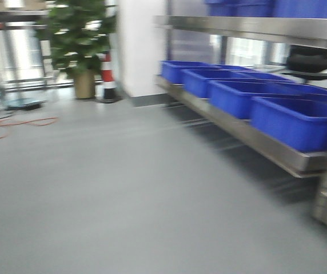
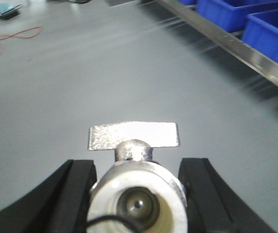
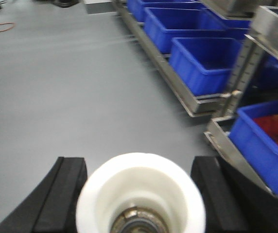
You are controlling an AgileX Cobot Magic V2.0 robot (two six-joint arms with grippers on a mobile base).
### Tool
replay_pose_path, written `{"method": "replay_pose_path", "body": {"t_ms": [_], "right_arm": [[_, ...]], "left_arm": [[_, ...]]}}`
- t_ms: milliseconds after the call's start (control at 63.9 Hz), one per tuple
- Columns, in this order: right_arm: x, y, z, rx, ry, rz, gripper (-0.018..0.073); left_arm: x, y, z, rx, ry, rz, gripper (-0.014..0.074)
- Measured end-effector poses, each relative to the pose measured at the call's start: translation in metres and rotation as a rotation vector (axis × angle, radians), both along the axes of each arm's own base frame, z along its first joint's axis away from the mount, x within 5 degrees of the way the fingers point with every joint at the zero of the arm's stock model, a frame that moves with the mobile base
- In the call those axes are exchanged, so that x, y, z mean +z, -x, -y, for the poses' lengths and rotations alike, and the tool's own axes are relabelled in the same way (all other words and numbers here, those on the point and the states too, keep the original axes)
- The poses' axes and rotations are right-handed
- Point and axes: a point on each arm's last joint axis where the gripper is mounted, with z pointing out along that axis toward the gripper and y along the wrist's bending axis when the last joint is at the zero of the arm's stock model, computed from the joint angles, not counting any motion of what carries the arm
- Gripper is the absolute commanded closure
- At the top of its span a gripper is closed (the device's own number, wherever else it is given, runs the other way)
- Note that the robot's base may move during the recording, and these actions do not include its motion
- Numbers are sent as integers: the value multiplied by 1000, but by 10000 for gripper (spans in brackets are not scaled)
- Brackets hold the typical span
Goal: Place valve from conveyor to right shelf box
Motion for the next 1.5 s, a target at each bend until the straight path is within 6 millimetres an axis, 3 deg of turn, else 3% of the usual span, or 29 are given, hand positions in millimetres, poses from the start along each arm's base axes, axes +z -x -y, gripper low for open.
{"method": "replay_pose_path", "body": {"t_ms": [1503], "right_arm": [[0, 0, 0, 0, 0, 0, 715]], "left_arm": [[0, 0, 0, -1, 3, 2, 708]]}}
